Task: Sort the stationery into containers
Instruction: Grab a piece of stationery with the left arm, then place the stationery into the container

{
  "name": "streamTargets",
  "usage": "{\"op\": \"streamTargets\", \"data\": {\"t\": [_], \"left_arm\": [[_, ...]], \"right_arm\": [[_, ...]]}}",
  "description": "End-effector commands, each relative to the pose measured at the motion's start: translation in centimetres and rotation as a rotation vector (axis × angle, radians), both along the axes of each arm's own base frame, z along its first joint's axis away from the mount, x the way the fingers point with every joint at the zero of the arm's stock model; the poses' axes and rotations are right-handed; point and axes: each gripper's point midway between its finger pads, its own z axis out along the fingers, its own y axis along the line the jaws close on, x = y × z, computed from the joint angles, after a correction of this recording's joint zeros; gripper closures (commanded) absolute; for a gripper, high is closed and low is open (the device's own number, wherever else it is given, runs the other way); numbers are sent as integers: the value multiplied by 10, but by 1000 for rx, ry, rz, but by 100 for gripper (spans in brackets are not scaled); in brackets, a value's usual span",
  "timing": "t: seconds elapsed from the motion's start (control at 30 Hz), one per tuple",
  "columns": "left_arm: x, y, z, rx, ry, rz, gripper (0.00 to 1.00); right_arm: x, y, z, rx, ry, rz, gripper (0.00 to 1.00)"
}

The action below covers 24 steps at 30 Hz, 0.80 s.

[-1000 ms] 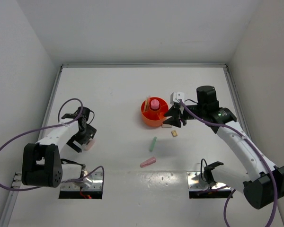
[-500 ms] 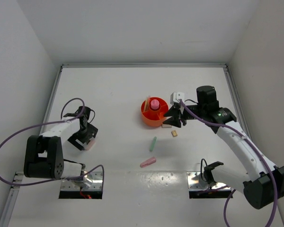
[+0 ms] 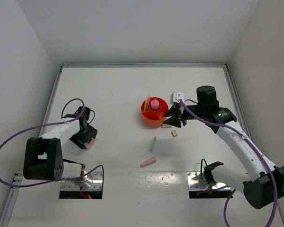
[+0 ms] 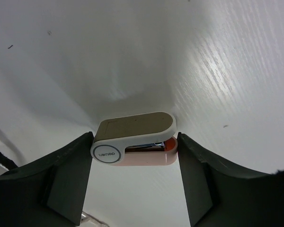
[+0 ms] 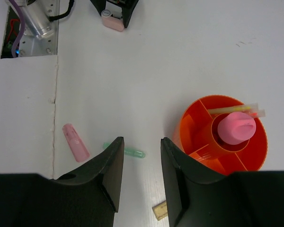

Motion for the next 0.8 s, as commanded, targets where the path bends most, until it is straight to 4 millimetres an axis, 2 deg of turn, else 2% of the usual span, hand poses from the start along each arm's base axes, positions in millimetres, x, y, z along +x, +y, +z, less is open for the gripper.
{"op": "streamTargets", "data": {"t": [0.0, 0.03, 0.13, 0.23, 0.27, 0.3, 0.47, 0.5, 0.57, 0.6, 0.63, 0.67, 0.77], "left_arm": [[13, -8, 21, -29, -79, -42, 45], [22, -10, 31, -28, -115, -62, 45], [35, -28, 53, -57, -173, -147, 49], [44, -54, 68, -97, -214, -234, 52], [51, -65, 78, -117, -244, -264, 54], [52, -79, 84, -125, -258, -316, 57], [76, -151, 131, -193, -431, -595, 57], [74, -171, 135, -208, -446, -680, 61], [81, -193, 147, -204, -512, -802, 68], [83, -208, 157, -232, -543, -868, 72], [82, -228, 159, -246, -560, -935, 72], [82, -238, 162, -246, -576, -998, 73], [75, -286, 176, -284, -629, -1159, 73]], "right_arm": [[-5, 3, 8, 26, -38, 40, 62], [-5, 3, 8, 26, -38, 40, 62], [-5, 3, 8, 26, -38, 40, 62], [-5, 3, 8, 26, -38, 40, 62], [-5, 3, 8, 26, -38, 40, 62], [-4, 4, 6, 23, -30, 40, 62], [14, -1, 6, 0, -46, -58, 62], [17, -3, 3, -7, -39, -82, 62], [28, -5, 6, -6, -51, -140, 62], [29, -6, 5, -5, -53, -159, 62], [32, -7, 10, 10, -77, -176, 62], [39, -11, 12, 10, -87, -215, 62], [46, -17, 16, 22, -105, -285, 62]]}}
